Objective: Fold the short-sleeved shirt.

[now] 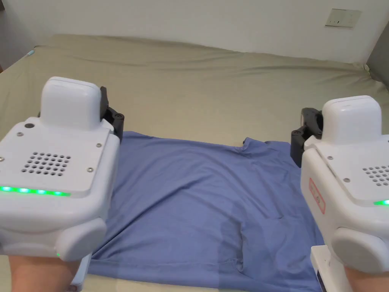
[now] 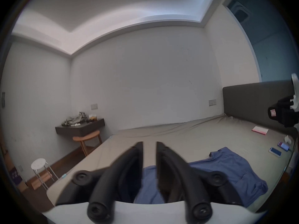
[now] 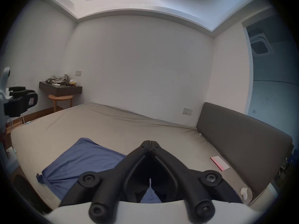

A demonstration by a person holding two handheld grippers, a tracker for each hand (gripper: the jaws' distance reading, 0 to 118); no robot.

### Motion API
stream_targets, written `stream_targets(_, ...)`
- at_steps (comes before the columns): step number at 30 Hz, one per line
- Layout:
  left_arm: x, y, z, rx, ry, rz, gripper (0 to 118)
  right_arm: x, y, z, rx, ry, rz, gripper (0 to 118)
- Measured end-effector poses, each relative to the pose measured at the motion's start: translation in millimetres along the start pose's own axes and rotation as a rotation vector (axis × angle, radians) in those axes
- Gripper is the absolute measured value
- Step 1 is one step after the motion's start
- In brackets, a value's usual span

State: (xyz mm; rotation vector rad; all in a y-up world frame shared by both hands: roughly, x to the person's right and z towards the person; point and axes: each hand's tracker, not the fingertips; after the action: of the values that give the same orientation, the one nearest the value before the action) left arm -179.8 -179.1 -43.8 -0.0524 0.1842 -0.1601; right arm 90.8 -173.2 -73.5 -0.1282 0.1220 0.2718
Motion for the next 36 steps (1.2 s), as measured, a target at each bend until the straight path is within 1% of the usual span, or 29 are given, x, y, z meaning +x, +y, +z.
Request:
stream_targets(2, 3.4, -0.5, 3.7, 0.014, -0.003, 0.005, 0, -5.8, -1.5, -0.9, -0.001, 0.016, -0.012, 0)
stream_targets(5, 4.8, -0.8, 1.2, -0.007, -0.038, -0.006, 0, -9.5, -4.9, -3.0, 0.002, -0.002, 0.01, 0)
stream_targets(11, -8.8, -7.0, -1.5, -0.057, -0.078, -0.004, 0, -12.5, -2.8, 1.3, -0.01, -0.002, 0.008, 0)
stream_targets(14, -29.3, -29.4, -3.8, -0.16, -0.121, 0.025, 0, -11.2, -3.4, 3.9, -0.024, -0.001, 0.006, 0)
stream_targets(15, -37.1, -42.7, -4.3, -0.214, -0.116, 0.015, 0, -10.3, -4.8, 5.3, -0.031, 0.0, 0.011, 0)
stream_targets(17, -53.4, -76.6, -6.6, -0.303, -0.08, -0.04, 1, -1.3, -12.0, 4.2, -0.047, 0.0, 0.021, 0)
stream_targets(18, -62.4, -94.6, -8.4, -0.374, -0.054, -0.073, 5, 0.4, -14.5, 4.2, -0.058, -0.001, 0.023, 0)
stream_targets(19, -71.1, -112.3, -9.8, -0.451, -0.053, -0.077, 23, 2.1, -17.1, 4.0, -0.07, 0.0, 0.021, 0)
stream_targets(20, -83.6, -133.6, -11.5, -0.535, -0.061, -0.051, 51, 5.4, -21.0, 3.5, -0.085, 0.002, 0.014, 0)
stream_targets(21, -93.5, -154.5, -13.0, -0.628, -0.063, -0.009, 82, 7.4, -24.3, 2.5, -0.103, 0.006, 0.005, 0)
stream_targets(22, -102.6, -178.4, -15.8, -0.718, -0.055, 0.033, 110, 8.7, -28.2, 1.2, -0.118, 0.007, -0.002, 0)
stream_targets(23, -108.8, -194.6, -16.4, -0.779, -0.045, 0.049, 112, 9.2, -30.8, 0.4, -0.127, 0.008, -0.005, 0)
stream_targets(25, -116.7, -227.4, -13.6, -0.827, -0.017, 0.104, 112, 9.6, -37.6, -2.1, -0.154, 0.006, 0.0, 0)
stream_targets(28, -110.1, -258.0, -17.2, -0.975, -0.021, 0.061, 112, 10.7, -45.4, -5.4, -0.195, 0.006, 0.006, 0)
stream_targets(31, -99.7, -272.1, -21.2, -1.024, -0.024, 0.022, 112, 14.2, -48.0, -6.5, -0.219, 0.004, 0.004, 0)
stream_targets(33, -95.0, -270.3, -25.5, -1.022, -0.026, 0.002, 109, 16.9, -47.8, -5.0, -0.223, -0.007, 0.005, 0)
stream_targets(34, -94.0, -269.6, -28.6, -1.023, -0.031, 0.003, 103, 19.0, -47.4, -5.1, -0.224, -0.011, 0.002, 0)
stream_targets(35, -94.1, -269.5, -29.1, -1.027, -0.033, 0.006, 95, 21.0, -47.1, -5.2, -0.225, -0.015, -0.003, 0)
stream_targets(36, -93.9, -270.4, -30.4, -1.034, -0.042, 0.017, 80, 21.7, -45.9, -4.3, -0.227, -0.019, -0.009, 0)
